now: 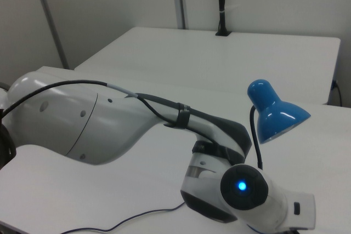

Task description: Turn off the lamp

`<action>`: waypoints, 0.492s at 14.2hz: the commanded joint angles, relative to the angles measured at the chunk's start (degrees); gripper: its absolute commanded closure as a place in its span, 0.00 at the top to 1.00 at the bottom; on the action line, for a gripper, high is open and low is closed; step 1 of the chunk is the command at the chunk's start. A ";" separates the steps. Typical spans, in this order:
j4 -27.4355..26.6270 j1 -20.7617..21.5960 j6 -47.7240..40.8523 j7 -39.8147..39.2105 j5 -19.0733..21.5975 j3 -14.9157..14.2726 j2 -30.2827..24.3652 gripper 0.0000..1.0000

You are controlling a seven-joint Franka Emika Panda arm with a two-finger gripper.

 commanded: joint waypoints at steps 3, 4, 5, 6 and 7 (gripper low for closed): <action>-4.72 -5.79 -13.19 -6.09 -18.52 0.40 -7.92 0.00; -3.94 -6.59 -16.62 -6.09 -23.97 0.22 -8.71 0.00; -2.88 -7.12 -19.70 -6.09 -28.29 0.05 -9.50 0.00; -1.74 -7.38 -23.30 -6.00 -31.38 0.05 -10.46 0.00; -0.51 -7.39 -27.16 -5.91 -33.67 0.05 -11.60 0.00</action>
